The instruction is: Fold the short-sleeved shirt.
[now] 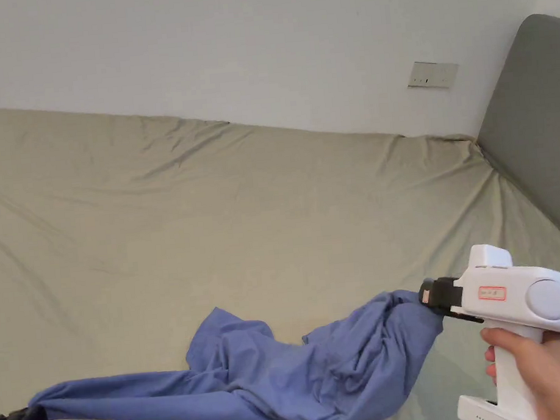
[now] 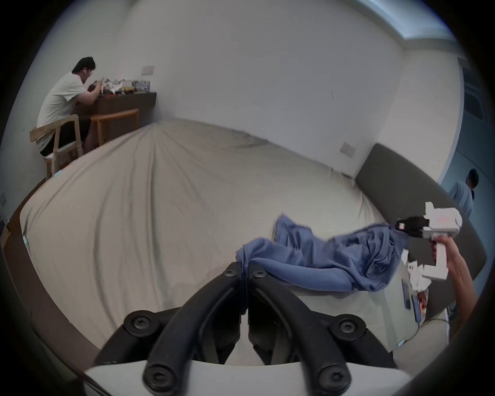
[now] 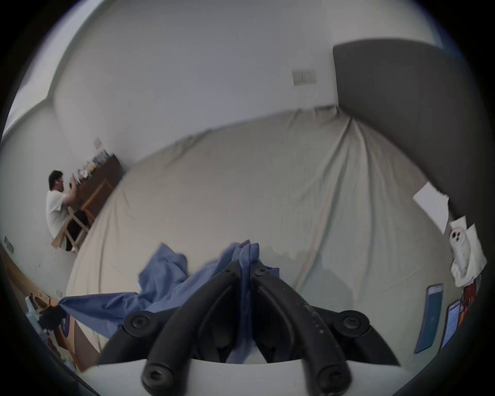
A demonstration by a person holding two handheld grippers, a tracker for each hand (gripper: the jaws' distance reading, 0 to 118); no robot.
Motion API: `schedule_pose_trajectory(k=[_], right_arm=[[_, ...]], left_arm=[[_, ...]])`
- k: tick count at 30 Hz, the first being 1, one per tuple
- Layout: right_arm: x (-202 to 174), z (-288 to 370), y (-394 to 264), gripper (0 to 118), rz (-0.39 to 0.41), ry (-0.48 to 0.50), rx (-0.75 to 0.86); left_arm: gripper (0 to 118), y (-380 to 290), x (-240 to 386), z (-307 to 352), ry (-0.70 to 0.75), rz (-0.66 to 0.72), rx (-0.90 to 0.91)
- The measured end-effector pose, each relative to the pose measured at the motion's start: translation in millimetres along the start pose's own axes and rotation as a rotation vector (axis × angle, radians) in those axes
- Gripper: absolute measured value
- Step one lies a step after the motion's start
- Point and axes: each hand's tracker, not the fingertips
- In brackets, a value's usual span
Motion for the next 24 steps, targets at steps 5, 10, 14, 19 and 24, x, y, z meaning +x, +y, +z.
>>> schedule_pose_trajectory(k=[5, 10, 14, 19, 24], right_arm=[[-12, 98, 34, 6, 0.013, 0.041, 0.193], [-32, 180, 59, 6, 0.024, 0.087, 0.323], [-49, 216, 71, 6, 0.087, 0.074, 0.386], [-62, 240, 75, 6, 0.130, 0.028, 0.438], [-64, 242, 83, 6, 0.143, 0.013, 0.444]], left_arm=[[3, 63, -18, 35, 0.013, 0.009, 0.155], [3, 126, -12, 71, -0.026, 0.002, 0.276], [3, 164, 2, 83, -0.039, -0.030, 0.316], [3, 187, 13, 89, -0.046, -0.046, 0.340], [3, 199, 21, 86, -0.029, -0.100, 0.334]])
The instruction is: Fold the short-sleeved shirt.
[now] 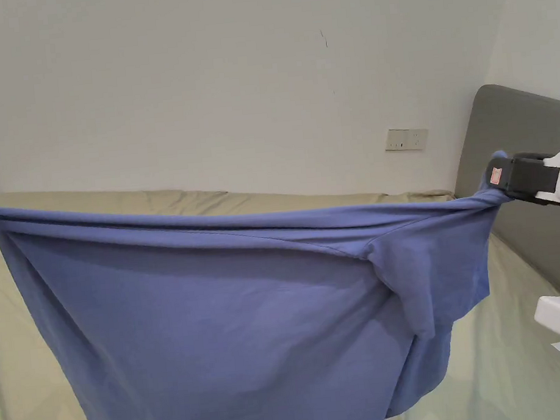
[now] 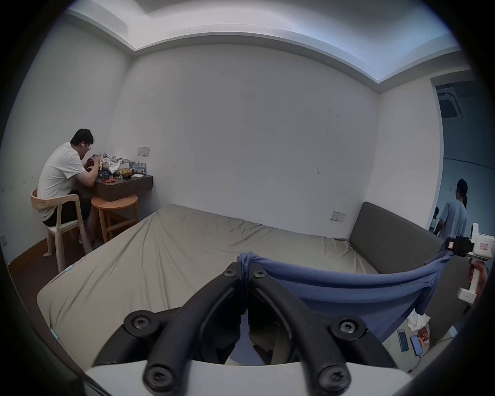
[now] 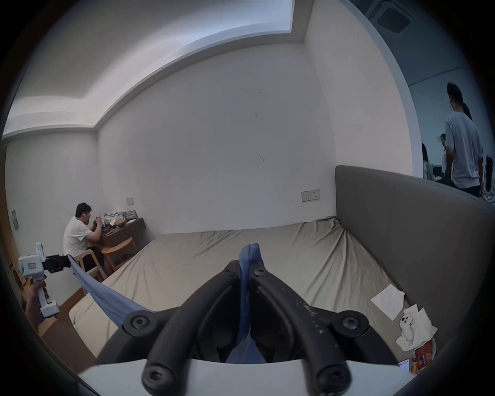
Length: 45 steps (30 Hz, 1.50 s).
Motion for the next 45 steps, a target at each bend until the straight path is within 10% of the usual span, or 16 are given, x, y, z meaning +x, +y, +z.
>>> schedule_pose_trajectory(k=[31, 45], right_arm=[[-2, -276, 165, 6, 0.249, -0.316, 0.138], [21, -277, 3, 6, 0.215, -0.252, -0.062]], left_arm=[[3, 142, 63, -296, 0.115, -0.076, 0.011], [3, -7, 34, -295, 0.056, -0.067, -0.150]])
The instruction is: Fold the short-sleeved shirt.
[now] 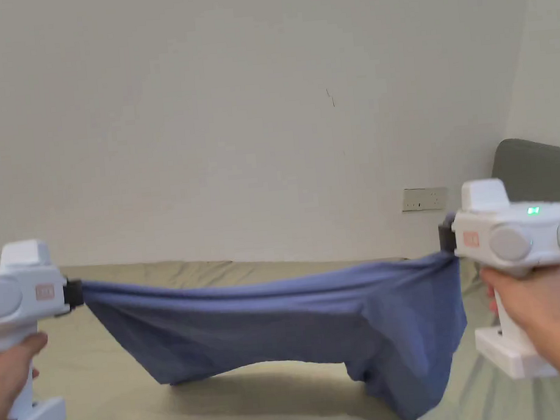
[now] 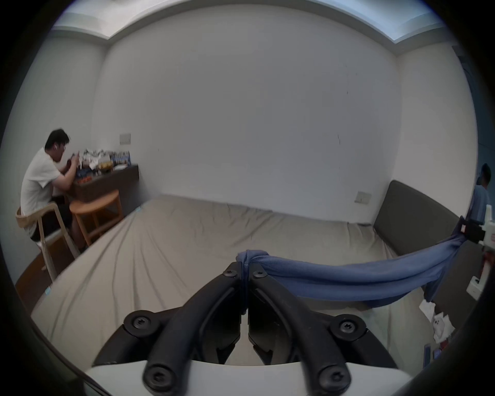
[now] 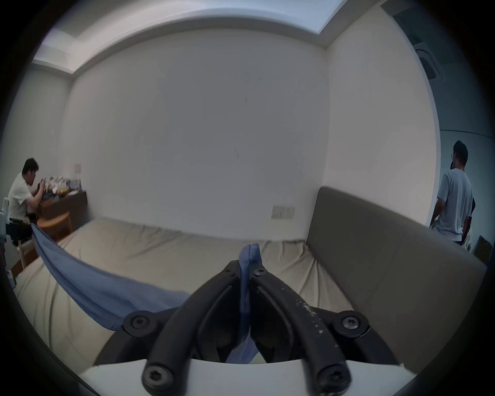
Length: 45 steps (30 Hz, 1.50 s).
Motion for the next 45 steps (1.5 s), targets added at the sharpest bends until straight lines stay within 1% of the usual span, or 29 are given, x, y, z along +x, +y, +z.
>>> schedule_pose_trajectory(k=[1, 4, 5, 8, 12, 13, 14, 15, 17, 19, 21, 22, 24, 26, 29, 31, 34, 36, 37, 40, 45], right_arm=[[-1, -1, -20, 6, -0.009, 0.014, -0.035], [3, -7, -77, 6, -0.078, 0.053, -0.118], [4, -7, -95, 6, -0.085, 0.053, -0.151], [2, 1, -154, 6, -0.087, 0.067, -0.253], [5, 24, -218, 6, -0.129, 0.108, -0.365], [5, 31, -232, 6, -0.122, 0.120, -0.383], [5, 38, -244, 6, -0.091, 0.125, -0.412], [4, 45, -253, 6, -0.077, 0.130, -0.429], [0, 65, -269, 6, -0.062, 0.153, -0.450], [-1, 83, -279, 6, -0.074, 0.159, -0.457], [-3, 105, -285, 6, -0.071, 0.165, -0.468], [-3, 115, -289, 6, -0.063, 0.167, -0.470], [-3, 139, -296, 6, -0.029, 0.163, -0.473], [1, 162, -304, 6, -0.030, 0.165, -0.479], [8, 197, -326, 6, -0.087, 0.168, -0.509], [9, 217, -346, 6, -0.131, 0.181, -0.544], [6, 245, -377, 6, -0.143, 0.173, -0.579], [4, 258, -396, 6, -0.164, 0.161, -0.589], [4, 264, -405, 6, -0.198, 0.149, -0.608], [5, 271, -423, 6, -0.250, 0.140, -0.627], [1, 264, -439, 6, -0.243, 0.099, -0.635]], left_arm=[[3, -18, -3, -2, -0.002, 0.000, -0.030], [3, -70, -11, -2, -0.016, 0.016, -0.105], [3, -86, -15, 0, -0.021, 0.033, -0.120], [3, -140, -25, 9, -0.033, 0.069, -0.208], [3, -196, -39, 31, -0.036, 0.084, -0.289], [3, -208, -43, 39, -0.047, 0.091, -0.303], [3, -218, -46, 46, -0.047, 0.099, -0.317], [3, -232, -57, 42, -0.054, 0.099, -0.338], [3, -250, -61, 57, -0.067, 0.083, -0.351], [3, -262, -62, 78, -0.071, 0.046, -0.359], [3, -272, -65, 97, -0.084, 0.035, -0.359], [3, -277, -65, 106, -0.074, 0.005, -0.381], [3, -287, -72, 127, -0.074, 0.017, -0.375], [3, -295, -79, 147, -0.077, 0.019, -0.392], [3, -320, -89, 182, -0.066, 0.009, -0.406], [3, -340, -95, 203, -0.061, 0.037, -0.421], [3, -368, -99, 228, -0.043, 0.062, -0.447], [3, -385, -101, 242, -0.037, 0.078, -0.464], [3, -393, -102, 245, -0.035, 0.086, -0.477], [3, -407, -101, 251, -0.020, 0.089, -0.496], [3, -418, -95, 240, -0.001, 0.055, -0.514]])
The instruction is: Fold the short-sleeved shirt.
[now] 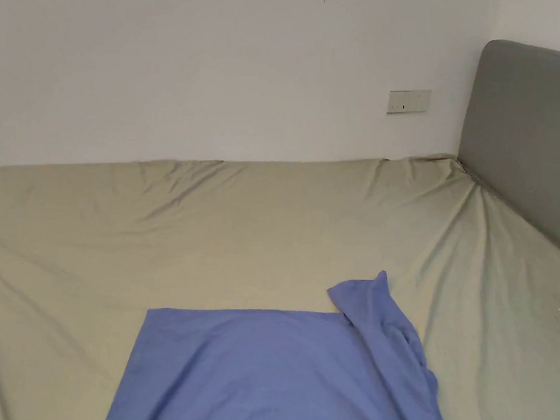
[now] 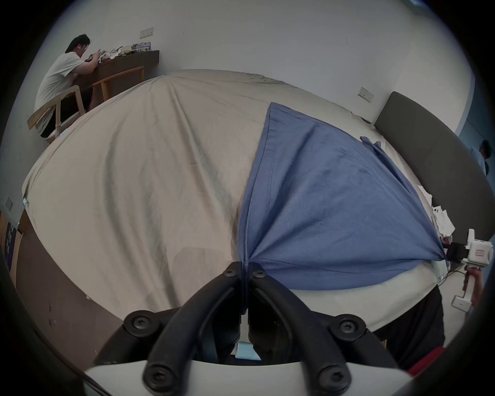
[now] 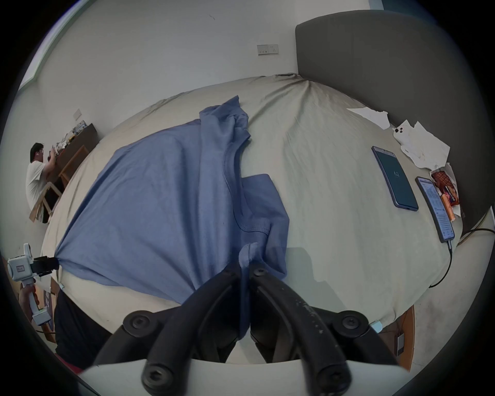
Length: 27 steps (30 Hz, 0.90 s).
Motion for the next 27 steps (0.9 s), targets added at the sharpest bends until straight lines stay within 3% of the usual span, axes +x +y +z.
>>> schedule_pose_trajectory(k=[2, 3, 4, 5, 6, 7, 9, 10, 14, 17, 19, 20, 21, 22, 24, 27], right_arm=[[-4, -5, -3, 6, 0.020, -0.008, -0.009], [-5, -8, -3, 6, 0.040, -0.028, -0.015], [-6, -11, -4, 7, 0.043, -0.037, -0.019], [-6, -12, -4, 14, 0.037, -0.040, -0.025], [-5, -9, -1, 35, 0.024, -0.046, -0.042], [-3, -3, 4, 57, 0.017, -0.050, -0.052], [0, 25, 12, 104, 0.012, -0.060, 0.059], [0, 42, 14, 112, 0.011, -0.051, 0.149], [-19, 131, 7, 117, -0.005, 0.029, 0.502], [-48, 177, -10, 118, 0.044, 0.033, 0.611], [-62, 189, -22, 118, 0.044, 0.006, 0.647], [-66, 192, -27, 111, 0.034, 0.025, 0.632], [-70, 195, -32, 85, 0.031, 0.066, 0.615], [-73, 194, -35, 58, 0.030, 0.066, 0.595], [-81, 189, -40, 1, 0.051, 0.020, 0.550], [-79, 186, -45, 0, 0.100, 0.067, 0.508]], left_arm=[[3, 0, 2, -6, 0.025, -0.034, 0.007], [13, 1, 2, -10, 0.019, -0.032, -0.002], [34, 0, 2, -14, 0.019, -0.033, -0.009], [64, 0, 1, -16, 0.037, -0.031, -0.015], [99, 2, -1, -13, 0.041, -0.017, -0.020], [116, 4, -4, -6, 0.010, 0.029, -0.002], [116, 15, -11, 24, -0.102, 0.116, 0.122], [116, 21, -11, 44, -0.146, 0.135, 0.185], [117, 25, 16, 125, -0.180, 0.018, 0.439], [114, 13, 43, 167, -0.175, -0.033, 0.566], [81, 3, 56, 179, -0.213, -0.044, 0.610], [59, -2, 63, 181, -0.181, -0.037, 0.594], [26, -5, 70, 181, -0.149, -0.034, 0.567], [7, -7, 71, 175, -0.131, -0.025, 0.540], [0, -17, 72, 172, -0.144, -0.018, 0.533], [0, -21, 74, 167, -0.153, -0.017, 0.478]])
